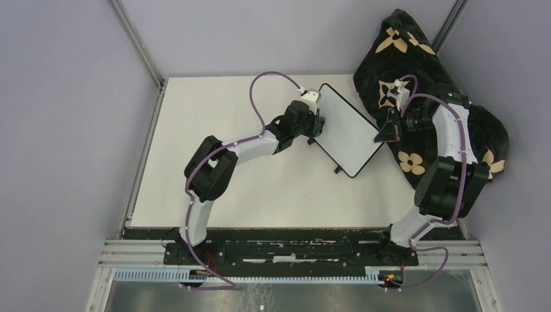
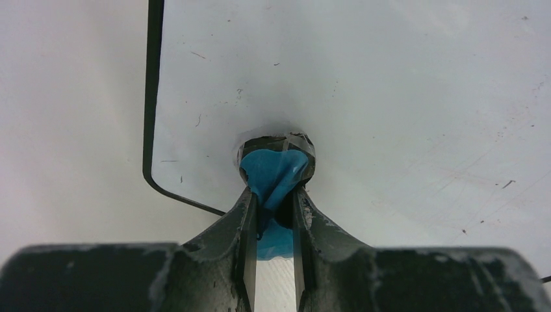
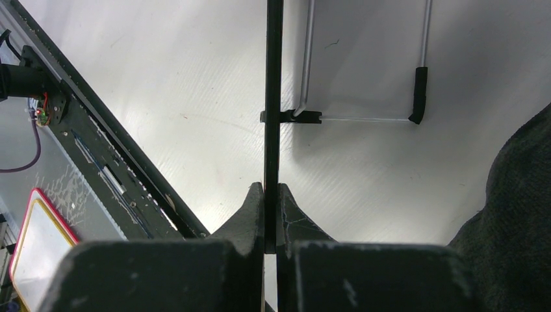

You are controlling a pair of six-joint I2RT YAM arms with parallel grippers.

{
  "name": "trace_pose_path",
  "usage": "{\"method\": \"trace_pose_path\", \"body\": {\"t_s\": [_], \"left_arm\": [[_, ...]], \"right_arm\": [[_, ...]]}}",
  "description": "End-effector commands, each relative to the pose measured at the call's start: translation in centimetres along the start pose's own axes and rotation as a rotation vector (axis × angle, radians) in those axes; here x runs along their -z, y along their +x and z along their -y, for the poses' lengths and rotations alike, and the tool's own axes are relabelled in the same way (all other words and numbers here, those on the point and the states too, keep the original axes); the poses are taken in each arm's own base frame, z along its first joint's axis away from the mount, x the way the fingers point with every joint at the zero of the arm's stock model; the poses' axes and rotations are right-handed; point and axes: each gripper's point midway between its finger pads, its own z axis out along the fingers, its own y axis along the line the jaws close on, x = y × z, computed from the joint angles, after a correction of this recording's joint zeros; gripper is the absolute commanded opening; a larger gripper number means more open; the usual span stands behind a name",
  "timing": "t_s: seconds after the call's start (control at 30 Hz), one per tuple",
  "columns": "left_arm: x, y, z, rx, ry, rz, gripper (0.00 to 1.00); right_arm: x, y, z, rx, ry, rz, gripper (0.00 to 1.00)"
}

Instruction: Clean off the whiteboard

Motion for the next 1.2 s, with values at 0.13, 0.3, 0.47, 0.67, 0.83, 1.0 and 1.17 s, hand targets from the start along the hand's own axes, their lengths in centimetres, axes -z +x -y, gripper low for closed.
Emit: {"method": "trace_pose_path", "body": {"t_s": [0.13, 0.3, 0.47, 0.67, 0.83, 1.0, 1.17], "left_arm": [[-1.7, -0.7, 0.6, 0.002, 0.025, 0.038, 0.03], [-1.9, 0.1, 1.4, 0.017, 0.047, 0.032, 0.03], [-2.0, 1.0, 3.4, 0.037, 0.088, 0.026, 0.03], [-1.5, 1.6, 6.7, 0.052, 0.141, 0.036, 0.03], [-0.4, 1.9, 8.3, 0.100, 0.177, 0.062, 0.03], [0.2, 2.5, 8.5, 0.102, 0.175, 0.056, 0.03], [0.3, 3.0, 7.1, 0.090, 0.127, 0.050, 0.03]], "right_arm": [[0.0, -0.1, -1.4, -0.012, -0.057, 0.000, 0.00], [0.0, -0.1, -1.4, -0.012, -0.059, -0.002, 0.01], [0.0, 0.0, -1.5, -0.013, -0.064, -0.006, 0.00], [0.0, 0.0, -1.5, -0.012, -0.065, -0.004, 0.01], [0.1, 0.0, -1.6, -0.010, -0.067, -0.004, 0.01], [0.1, -0.1, -1.7, -0.008, -0.068, -0.001, 0.00], [0.1, 0.0, -1.8, -0.005, -0.070, -0.001, 0.00]]}}
